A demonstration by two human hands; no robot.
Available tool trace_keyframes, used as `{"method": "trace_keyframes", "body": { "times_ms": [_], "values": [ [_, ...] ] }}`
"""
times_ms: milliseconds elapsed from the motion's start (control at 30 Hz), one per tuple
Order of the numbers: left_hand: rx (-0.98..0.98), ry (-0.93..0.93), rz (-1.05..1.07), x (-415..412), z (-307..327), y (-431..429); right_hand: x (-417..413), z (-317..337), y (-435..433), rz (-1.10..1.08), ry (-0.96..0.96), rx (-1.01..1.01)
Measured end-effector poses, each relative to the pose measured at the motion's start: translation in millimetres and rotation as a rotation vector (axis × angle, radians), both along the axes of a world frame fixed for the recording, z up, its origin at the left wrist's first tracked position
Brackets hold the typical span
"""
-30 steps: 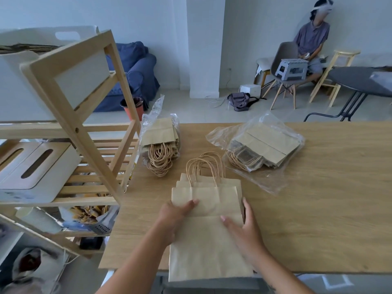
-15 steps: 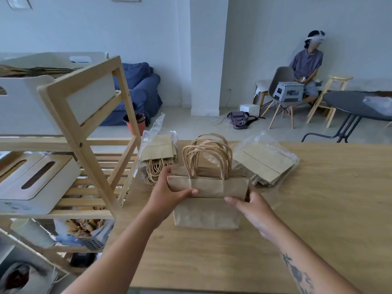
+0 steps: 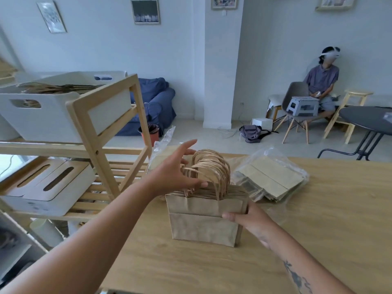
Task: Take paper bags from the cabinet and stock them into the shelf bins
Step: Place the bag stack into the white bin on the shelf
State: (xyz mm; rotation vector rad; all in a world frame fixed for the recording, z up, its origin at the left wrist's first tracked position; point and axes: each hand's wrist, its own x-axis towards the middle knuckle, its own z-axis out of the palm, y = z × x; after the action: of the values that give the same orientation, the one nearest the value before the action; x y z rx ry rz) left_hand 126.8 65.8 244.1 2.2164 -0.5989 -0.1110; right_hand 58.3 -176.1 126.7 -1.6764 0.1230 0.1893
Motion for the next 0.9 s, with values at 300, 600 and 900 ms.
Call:
{"method": "trace_keyframes", "body": {
  "times_ms": [300,600,900],
  "values": [
    [0.453,-0.191,-0.079,-7,40,-33,-7,-6,25,-0.038,-0.067,-0.054],
    [0.663,-0.359,-0.015,-27,127,-12,26,72,10,-0.046,-0.516,-0.294],
    [0.574,-0.753,0.214,-42,245,56,92,226,52,-0.096,-0.984,-0.512]
  ]
}}
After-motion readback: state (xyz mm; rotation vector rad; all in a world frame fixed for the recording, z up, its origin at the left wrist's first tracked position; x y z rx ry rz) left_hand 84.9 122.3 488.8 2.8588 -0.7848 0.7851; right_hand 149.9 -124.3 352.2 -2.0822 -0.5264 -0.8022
